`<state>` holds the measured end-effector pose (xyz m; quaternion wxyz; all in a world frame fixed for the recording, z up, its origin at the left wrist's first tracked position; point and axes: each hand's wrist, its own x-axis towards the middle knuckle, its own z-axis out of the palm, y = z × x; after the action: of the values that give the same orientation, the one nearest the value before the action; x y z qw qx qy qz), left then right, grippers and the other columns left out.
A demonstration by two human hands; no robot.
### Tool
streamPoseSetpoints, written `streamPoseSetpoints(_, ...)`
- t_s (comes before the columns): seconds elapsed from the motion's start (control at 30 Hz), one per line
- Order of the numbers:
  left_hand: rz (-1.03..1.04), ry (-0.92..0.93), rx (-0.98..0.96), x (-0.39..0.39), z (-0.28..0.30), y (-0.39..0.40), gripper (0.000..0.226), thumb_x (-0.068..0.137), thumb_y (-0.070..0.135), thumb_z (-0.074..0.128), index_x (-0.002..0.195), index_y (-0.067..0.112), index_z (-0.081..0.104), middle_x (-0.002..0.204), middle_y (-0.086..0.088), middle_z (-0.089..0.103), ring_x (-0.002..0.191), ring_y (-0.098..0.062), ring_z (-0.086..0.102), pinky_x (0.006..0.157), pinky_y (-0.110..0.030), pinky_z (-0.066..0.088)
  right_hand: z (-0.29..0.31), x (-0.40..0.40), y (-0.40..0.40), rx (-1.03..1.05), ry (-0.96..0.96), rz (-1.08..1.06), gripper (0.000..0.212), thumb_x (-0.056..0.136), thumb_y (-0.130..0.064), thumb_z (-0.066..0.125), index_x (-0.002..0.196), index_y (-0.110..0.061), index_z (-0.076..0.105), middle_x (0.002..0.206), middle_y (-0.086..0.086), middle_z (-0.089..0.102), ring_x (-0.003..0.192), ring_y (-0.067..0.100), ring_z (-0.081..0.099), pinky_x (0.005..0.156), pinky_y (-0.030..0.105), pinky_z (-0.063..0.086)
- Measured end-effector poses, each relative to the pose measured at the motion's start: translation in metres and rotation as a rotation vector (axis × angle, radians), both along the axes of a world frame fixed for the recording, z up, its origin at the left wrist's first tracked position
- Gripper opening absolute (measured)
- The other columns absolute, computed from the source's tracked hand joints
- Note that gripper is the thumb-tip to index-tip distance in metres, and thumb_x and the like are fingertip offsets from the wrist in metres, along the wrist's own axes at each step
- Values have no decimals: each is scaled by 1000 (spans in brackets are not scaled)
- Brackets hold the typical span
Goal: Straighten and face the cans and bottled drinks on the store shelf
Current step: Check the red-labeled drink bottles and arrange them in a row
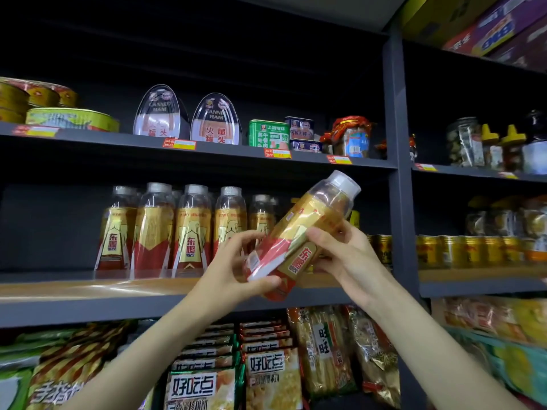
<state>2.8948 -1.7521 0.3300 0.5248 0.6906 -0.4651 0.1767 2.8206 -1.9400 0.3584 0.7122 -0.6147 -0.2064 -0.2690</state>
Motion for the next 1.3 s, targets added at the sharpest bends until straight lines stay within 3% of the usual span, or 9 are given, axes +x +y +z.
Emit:
streamPoseSetpoints(0.1, -27, 73, -3, 2, -4, -1, 70, 58, 43, 84, 116, 45, 44, 119, 11, 52, 109, -12, 56, 84, -33, 55, 0, -2, -2, -79, -22, 1, 55, 63, -20, 73, 115, -19, 55, 110, 5, 69, 100, 20, 67, 77, 34, 57)
streamPoseSetpoints(0.23, 263, -218, -152, -1, -11, -16, 72, 63, 23, 83, 111, 47, 35, 109, 31, 40, 101, 16, 45, 72, -3, 45, -7, 3, 7, -51, 16, -66, 73, 61, -27, 76, 127, -21, 47, 119, 2, 63, 107, 16, 63, 89, 37, 55)
streamPoseSetpoints(0.37, 321, -329, -46, 7, -17, -20, 77, 64, 24, 83, 108, 54, 28, 116, 32, 35, 111, 12, 40, 75, 2, 40, -13, 9, 13, -31, -4, -241, 71, 62, -28, 82, 124, -25, 48, 115, -6, 63, 109, 12, 58, 94, 39, 50)
streamPoseSetpoints(0.53, 397, -489, 127, 19, -7, -7, 54, 81, 22, 68, 118, 43, 34, 124, 27, 35, 113, 15, 35, 87, 8, 21, -7, 5, -1, -495, -301, -654, 72, 65, -26, 85, 122, -36, 42, 114, -23, 53, 113, 0, 50, 97, 24, 43)
streamPoseSetpoints(0.67, 496, -494, 80, 21, -5, -3, 43, 87, 15, 61, 124, 28, 44, 123, 22, 36, 118, 5, 35, 95, -6, 23, -12, 10, -12, -616, -539, -737, 78, 65, -18, 86, 118, -46, 35, 117, -31, 43, 109, -18, 44, 90, -4, 32)
streamPoseSetpoints(0.9, 549, -504, 82, 26, -4, -12, 43, 87, 10, 57, 128, 20, 46, 131, 13, 37, 122, -3, 34, 100, -18, 25, -11, 13, -22, -667, -666, -774, 73, 67, -29, 80, 127, -32, 38, 124, -15, 49, 116, -7, 45, 99, 7, 36)
streamPoseSetpoints(1.0, 586, -460, 92, 29, -4, -16, 44, 86, 12, 58, 127, 20, 46, 139, 6, 35, 127, -11, 35, 107, -32, 29, -2, 9, -25, -496, -554, -701, 73, 65, -25, 84, 119, -43, 39, 116, -26, 48, 111, -15, 46, 98, 9, 38)
streamPoseSetpoints(1.1, 638, -438, 137, 34, -4, -16, 46, 85, 14, 58, 129, 21, 44, 142, 3, 33, 130, -18, 34, 111, -41, 28, 14, 9, -33, -59, -357, -470, 66, 70, -20, 79, 121, -34, 40, 119, -9, 57, 112, 8, 56, 94, 34, 48)
streamPoseSetpoints(1.3, 595, -416, 56, 39, -3, -17, 40, 90, 16, 53, 129, 21, 44, 137, 8, 37, 125, -8, 36, 103, -24, 28, 30, 21, -64, 348, 10, -125, 60, 85, -22, 66, 136, -22, 34, 119, 10, 57, 96, 22, 62, 74, 38, 52)
